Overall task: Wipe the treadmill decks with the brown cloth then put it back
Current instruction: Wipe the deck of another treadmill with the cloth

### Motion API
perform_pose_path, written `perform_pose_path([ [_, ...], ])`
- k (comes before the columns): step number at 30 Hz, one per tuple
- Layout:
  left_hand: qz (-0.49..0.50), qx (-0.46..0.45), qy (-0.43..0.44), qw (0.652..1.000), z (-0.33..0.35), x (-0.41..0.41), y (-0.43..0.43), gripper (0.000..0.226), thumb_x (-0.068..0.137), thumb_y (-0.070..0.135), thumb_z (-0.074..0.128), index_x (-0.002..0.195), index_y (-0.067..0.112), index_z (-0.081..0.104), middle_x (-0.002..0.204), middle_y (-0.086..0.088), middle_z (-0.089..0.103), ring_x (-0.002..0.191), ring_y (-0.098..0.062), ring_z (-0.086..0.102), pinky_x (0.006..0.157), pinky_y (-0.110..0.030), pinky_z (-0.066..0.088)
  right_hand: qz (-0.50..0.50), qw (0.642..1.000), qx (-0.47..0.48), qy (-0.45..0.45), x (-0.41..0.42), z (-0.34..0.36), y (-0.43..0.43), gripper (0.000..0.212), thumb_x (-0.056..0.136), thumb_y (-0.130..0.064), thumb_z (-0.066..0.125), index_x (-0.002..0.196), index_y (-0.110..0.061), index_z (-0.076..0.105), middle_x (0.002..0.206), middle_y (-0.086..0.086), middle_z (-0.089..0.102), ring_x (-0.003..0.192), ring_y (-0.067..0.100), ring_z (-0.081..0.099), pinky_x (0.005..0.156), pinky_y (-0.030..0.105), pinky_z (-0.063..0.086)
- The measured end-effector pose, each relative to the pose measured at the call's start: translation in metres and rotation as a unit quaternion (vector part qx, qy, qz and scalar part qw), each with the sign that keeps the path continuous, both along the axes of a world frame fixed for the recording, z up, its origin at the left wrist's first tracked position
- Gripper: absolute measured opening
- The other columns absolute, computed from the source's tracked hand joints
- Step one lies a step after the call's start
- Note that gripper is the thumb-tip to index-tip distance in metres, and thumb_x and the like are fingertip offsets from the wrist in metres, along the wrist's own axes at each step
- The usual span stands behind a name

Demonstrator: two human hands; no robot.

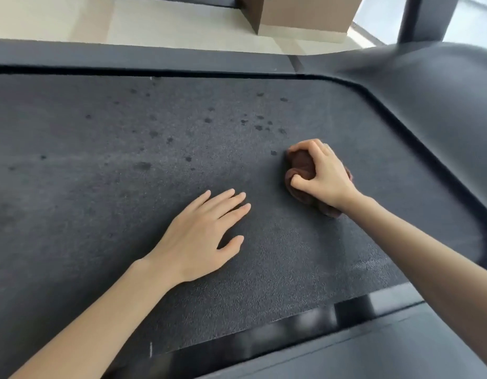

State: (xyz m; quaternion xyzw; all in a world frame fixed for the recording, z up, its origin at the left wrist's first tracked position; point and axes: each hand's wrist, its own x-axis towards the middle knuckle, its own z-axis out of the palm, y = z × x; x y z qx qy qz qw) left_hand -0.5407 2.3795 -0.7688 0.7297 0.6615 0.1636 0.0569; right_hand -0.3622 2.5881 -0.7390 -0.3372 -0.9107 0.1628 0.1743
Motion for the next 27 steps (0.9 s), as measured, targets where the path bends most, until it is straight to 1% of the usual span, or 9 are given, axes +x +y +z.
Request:
perform_pose_path([
  [2, 0.033, -0.004, 0.01, 0.999, 0.001, -0.019, -0.031, 0.055, 0.093, 0.045, 0.032, 0.144, 0.026, 0.032, 0.153, 0.011, 0.023, 0.142, -0.003, 0.01, 0.117, -0.03, 0.005, 0.053, 0.999, -0.002, -0.001, -0.029, -0.002, -0.022, 0.058, 0.066, -0.048, 0.051, 0.114, -0.016, 0.055, 0.115, -0.001, 0.055, 0.105, 0.02, 0.048, 0.092, 0.024, 0.034],
  [5, 0.097, -0.01, 0.017, 0.995, 0.005, -0.047, -0.074, 0.051, 0.096, 0.042, 0.036, 0.143, 0.024, 0.035, 0.152, 0.009, 0.026, 0.142, -0.005, 0.013, 0.117, -0.032, 0.01, 0.133, 0.991, 0.0, 0.005, -0.078, -0.006, -0.06, 0.056, 0.068, -0.047, 0.052, 0.115, -0.016, 0.054, 0.116, -0.002, 0.054, 0.103, 0.019, 0.048, 0.091, 0.024, 0.034],
  [8, 0.162, -0.02, 0.019, 0.986, 0.006, -0.069, -0.113, 0.051, 0.096, 0.038, 0.043, 0.144, 0.024, 0.034, 0.153, 0.009, 0.024, 0.142, -0.004, 0.012, 0.117, -0.03, 0.009, 0.185, 0.983, -0.004, 0.015, -0.118, -0.007, -0.096, 0.055, 0.07, -0.046, 0.053, 0.116, -0.017, 0.054, 0.116, -0.003, 0.054, 0.103, 0.017, 0.047, 0.089, 0.024, 0.035],
  [11, 0.218, -0.025, 0.02, 0.975, 0.007, -0.089, -0.141, 0.051, 0.096, 0.036, 0.043, 0.144, 0.025, 0.032, 0.153, 0.01, 0.022, 0.142, -0.004, 0.01, 0.117, -0.028, 0.005, 0.201, 0.979, -0.007, 0.019, -0.14, -0.008, -0.116, 0.052, 0.072, -0.039, 0.063, 0.118, -0.018, 0.053, 0.117, -0.004, 0.052, 0.105, 0.016, 0.045, 0.086, 0.021, 0.031],
  [13, 0.247, -0.028, 0.021, 0.968, 0.007, -0.099, -0.158, 0.051, 0.096, 0.035, 0.043, 0.145, 0.024, 0.032, 0.154, 0.01, 0.021, 0.142, -0.005, 0.011, 0.117, -0.027, 0.005, 0.2, 0.979, -0.005, 0.024, -0.148, -0.01, -0.122, 0.05, 0.073, -0.033, 0.067, 0.118, -0.017, 0.054, 0.118, -0.004, 0.052, 0.106, 0.017, 0.045, 0.087, 0.024, 0.034],
  [18, 0.257, -0.048, 0.045, 0.964, 0.008, -0.119, -0.183, 0.052, 0.095, 0.038, 0.04, 0.145, 0.025, 0.031, 0.153, 0.01, 0.021, 0.143, -0.007, 0.014, 0.117, -0.03, 0.007, 0.191, 0.981, -0.003, 0.024, -0.158, -0.011, -0.133, 0.047, 0.074, -0.033, 0.066, 0.117, -0.017, 0.054, 0.118, -0.004, 0.053, 0.107, 0.02, 0.046, 0.091, 0.031, 0.039],
  [20, 0.276, -0.055, 0.047, 0.959, 0.009, -0.132, -0.19, 0.054, 0.095, 0.039, 0.038, 0.146, 0.023, 0.029, 0.154, 0.009, 0.02, 0.143, -0.008, 0.013, 0.117, -0.031, 0.008, 0.204, 0.979, -0.004, 0.022, -0.172, -0.01, -0.147, 0.048, 0.074, -0.033, 0.066, 0.117, -0.017, 0.054, 0.118, -0.003, 0.052, 0.107, 0.019, 0.046, 0.09, 0.028, 0.036],
  [22, 0.308, -0.057, 0.035, 0.949, 0.009, -0.147, -0.2, 0.055, 0.096, 0.04, 0.037, 0.147, 0.021, 0.027, 0.155, 0.009, 0.019, 0.143, -0.007, 0.012, 0.117, -0.032, 0.008, 0.233, 0.972, -0.004, 0.021, -0.196, -0.01, -0.171, 0.049, 0.073, -0.033, 0.067, 0.118, -0.017, 0.054, 0.118, -0.003, 0.053, 0.107, 0.018, 0.045, 0.09, 0.026, 0.035],
  [27, 0.352, -0.054, 0.03, 0.934, 0.005, -0.183, -0.235, 0.056, 0.095, 0.039, 0.039, 0.146, 0.017, 0.03, 0.154, 0.006, 0.022, 0.143, -0.01, 0.016, 0.117, -0.034, 0.013, 0.289, 0.957, -0.006, 0.033, -0.271, -0.012, -0.242, 0.051, 0.074, -0.033, 0.068, 0.119, -0.014, 0.055, 0.12, 0.0, 0.054, 0.108, 0.021, 0.046, 0.092, 0.032, 0.04],
])
